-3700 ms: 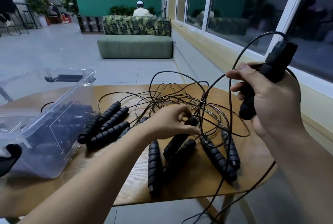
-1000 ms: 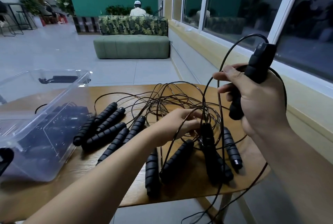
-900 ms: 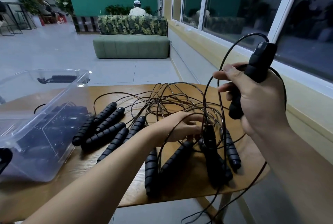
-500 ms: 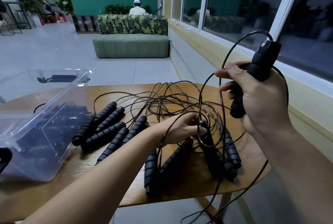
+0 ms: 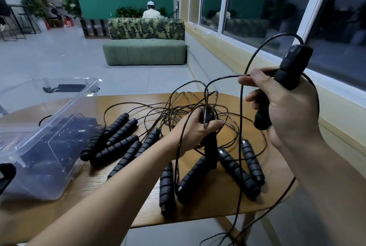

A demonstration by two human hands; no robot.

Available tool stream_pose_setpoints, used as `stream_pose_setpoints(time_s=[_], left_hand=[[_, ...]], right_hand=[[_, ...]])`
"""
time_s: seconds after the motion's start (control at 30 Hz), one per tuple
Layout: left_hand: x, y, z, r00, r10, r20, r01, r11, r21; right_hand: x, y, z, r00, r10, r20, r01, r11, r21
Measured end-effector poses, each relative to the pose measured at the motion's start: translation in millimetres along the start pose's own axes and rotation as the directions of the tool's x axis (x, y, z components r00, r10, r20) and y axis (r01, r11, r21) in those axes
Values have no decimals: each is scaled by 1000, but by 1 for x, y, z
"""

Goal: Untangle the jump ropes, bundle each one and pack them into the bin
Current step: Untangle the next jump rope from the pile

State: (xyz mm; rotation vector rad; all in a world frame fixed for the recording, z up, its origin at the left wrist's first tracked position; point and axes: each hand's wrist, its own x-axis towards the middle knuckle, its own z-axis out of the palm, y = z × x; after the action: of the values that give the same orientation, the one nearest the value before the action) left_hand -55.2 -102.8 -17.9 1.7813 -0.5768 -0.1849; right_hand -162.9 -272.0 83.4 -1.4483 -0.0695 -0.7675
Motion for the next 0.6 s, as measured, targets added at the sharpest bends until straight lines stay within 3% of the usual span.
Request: stream_pose_setpoints(time_s=[0.1, 0.37, 0.6], left_hand=[[-1, 0, -3, 1000, -4, -19, 4, 1000, 13], [2, 7, -7, 967, 66, -247, -5, 971, 238], [-8, 19, -17, 996, -28, -87, 48, 971, 233]], right_hand=[[0, 0, -1, 1000, -3, -1, 3, 1000, 4], [-1, 1, 2, 1000, -1, 0, 1, 1000, -1], [0, 2, 0, 1000, -10, -12, 10, 1000, 2]])
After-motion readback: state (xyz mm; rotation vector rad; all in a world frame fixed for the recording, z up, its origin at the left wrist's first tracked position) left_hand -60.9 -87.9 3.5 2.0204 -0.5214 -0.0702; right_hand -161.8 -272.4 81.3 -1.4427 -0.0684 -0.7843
